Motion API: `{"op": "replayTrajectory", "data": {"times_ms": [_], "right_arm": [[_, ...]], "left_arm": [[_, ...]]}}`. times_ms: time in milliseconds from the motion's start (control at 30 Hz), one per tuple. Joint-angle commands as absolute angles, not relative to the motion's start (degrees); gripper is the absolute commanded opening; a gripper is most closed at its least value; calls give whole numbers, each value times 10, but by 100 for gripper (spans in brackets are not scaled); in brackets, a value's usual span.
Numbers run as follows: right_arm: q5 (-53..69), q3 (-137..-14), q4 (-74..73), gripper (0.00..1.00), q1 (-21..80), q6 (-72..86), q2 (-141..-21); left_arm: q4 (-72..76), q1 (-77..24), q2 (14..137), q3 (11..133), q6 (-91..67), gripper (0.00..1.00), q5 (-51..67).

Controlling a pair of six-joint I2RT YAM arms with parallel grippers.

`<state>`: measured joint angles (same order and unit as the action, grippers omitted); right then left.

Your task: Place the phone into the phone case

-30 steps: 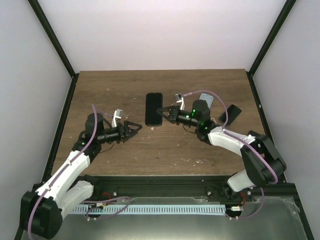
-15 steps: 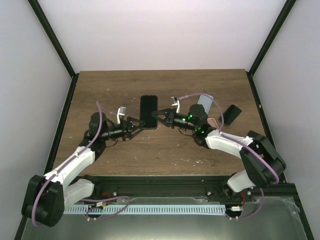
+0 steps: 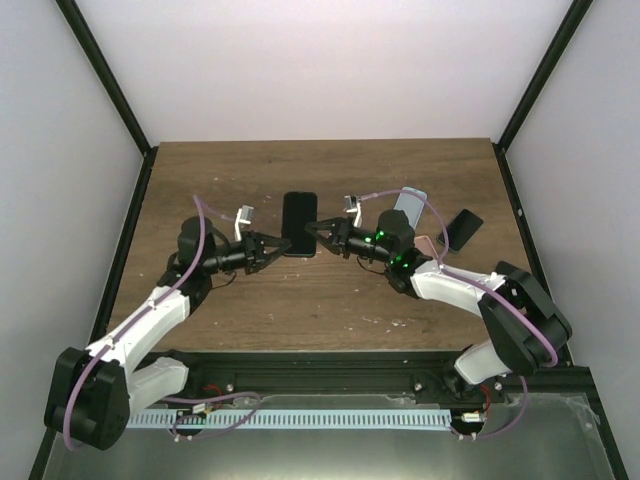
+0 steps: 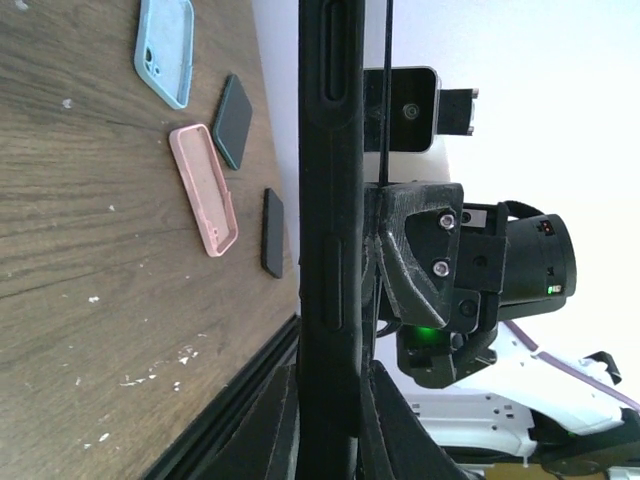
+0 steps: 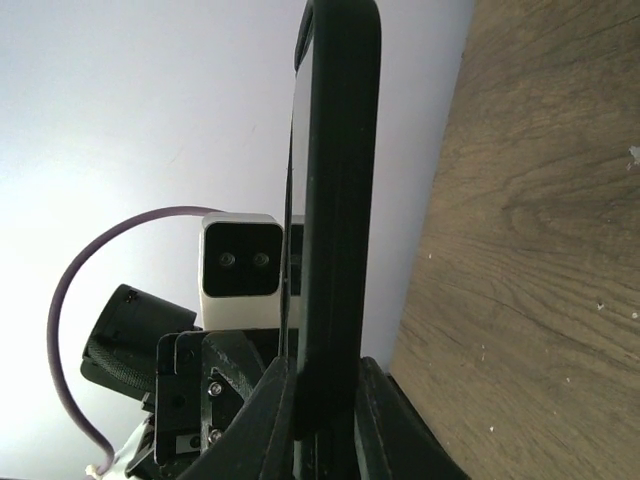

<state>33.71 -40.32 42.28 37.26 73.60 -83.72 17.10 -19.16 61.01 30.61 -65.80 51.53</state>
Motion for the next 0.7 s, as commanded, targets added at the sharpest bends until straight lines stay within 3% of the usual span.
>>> {"op": "replayTrajectory", "data": {"times_ms": [0, 100, 267, 400, 500, 667], "right_arm": [[332, -408, 462, 1, 382, 688, -834], [327, -411, 452, 1, 382, 681, -835], [317, -426, 413, 1, 376, 643, -844], [312, -436, 377, 1, 355, 610, -855], [313, -460, 334, 1, 338, 572, -883], [304, -494, 289, 1, 324, 515, -944]], "left_arm": [[32, -194, 631, 336, -599, 0, 476], [14, -194, 643, 342, -589, 1, 476], [-39, -193, 647, 363, -537, 42, 451], [-126, -193, 633, 392, -467, 66, 406], [-169, -193, 617, 412, -422, 97, 375], [-255, -193, 593, 458, -347, 100, 322]]}}
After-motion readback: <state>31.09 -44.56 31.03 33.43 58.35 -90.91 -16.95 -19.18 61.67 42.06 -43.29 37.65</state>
